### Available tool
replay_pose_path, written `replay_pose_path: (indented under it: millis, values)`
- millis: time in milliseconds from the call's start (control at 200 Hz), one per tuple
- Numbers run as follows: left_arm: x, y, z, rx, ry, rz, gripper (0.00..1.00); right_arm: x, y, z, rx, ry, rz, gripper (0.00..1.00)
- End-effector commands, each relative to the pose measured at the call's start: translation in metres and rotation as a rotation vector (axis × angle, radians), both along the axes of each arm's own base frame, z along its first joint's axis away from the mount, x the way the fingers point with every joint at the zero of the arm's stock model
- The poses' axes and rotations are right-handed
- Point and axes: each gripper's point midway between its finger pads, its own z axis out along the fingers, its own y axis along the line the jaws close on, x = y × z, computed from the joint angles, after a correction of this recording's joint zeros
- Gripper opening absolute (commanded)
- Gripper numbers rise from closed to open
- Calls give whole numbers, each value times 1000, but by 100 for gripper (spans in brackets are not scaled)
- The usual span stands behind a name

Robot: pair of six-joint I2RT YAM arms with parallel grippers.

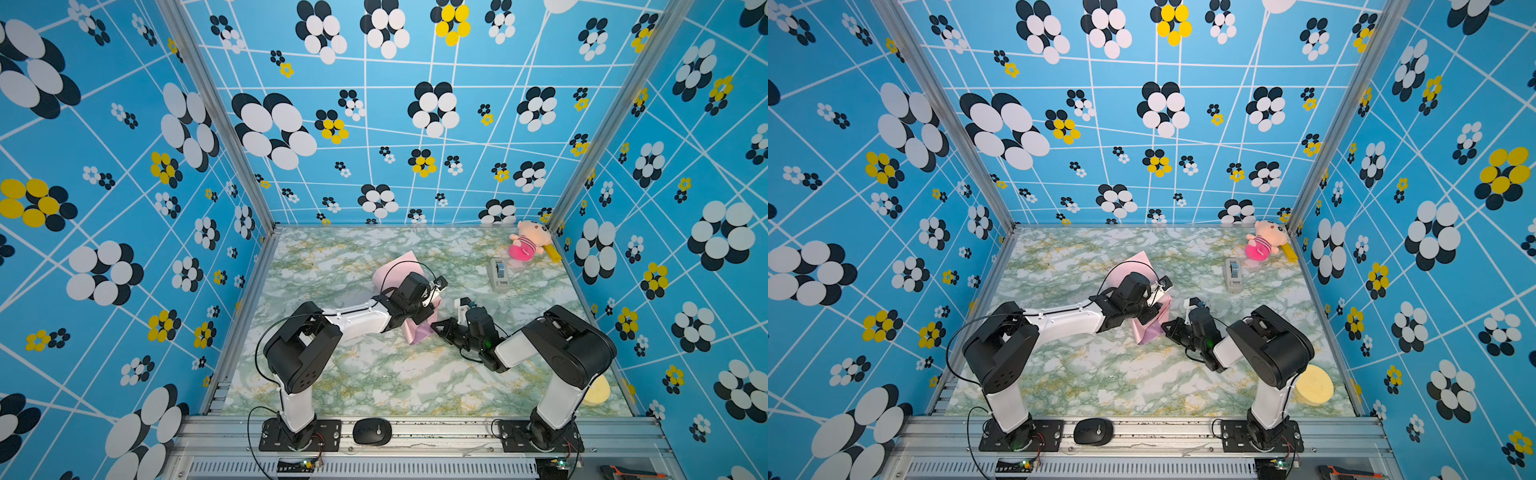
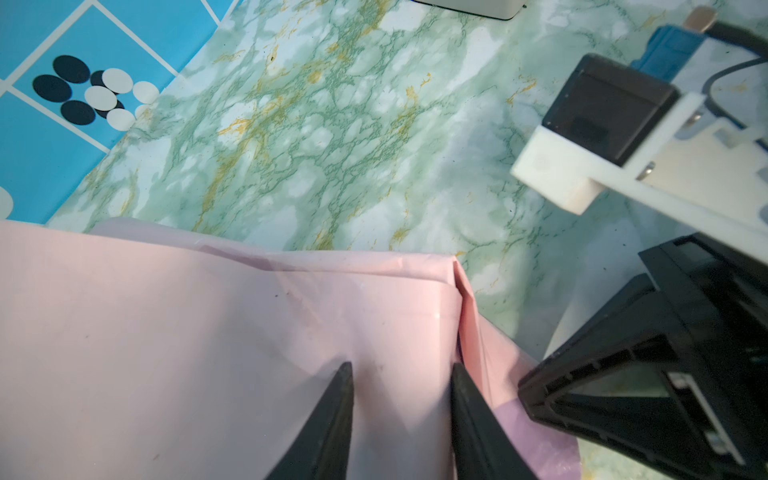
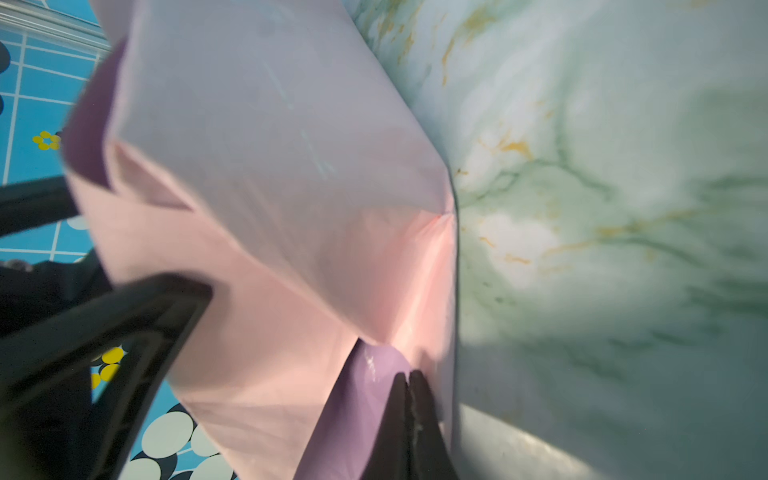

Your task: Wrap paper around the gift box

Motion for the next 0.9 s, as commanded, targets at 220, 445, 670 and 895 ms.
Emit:
replay_pose_path:
  millis: [220, 445, 670, 895]
  values:
    - [-42, 27, -72, 152, 232, -16, 38, -47, -24, -22, -130, 159, 10, 0]
    - [-42, 26, -71, 148, 232, -20, 38, -27, -49, 30, -222, 62, -12, 0]
    - [-43, 26, -73, 147, 238, -20, 38, 13, -45, 38, -211, 37, -3, 0]
    - [-42, 26, -72, 148, 234, -19, 38, 35, -21, 31, -175, 18, 32, 0]
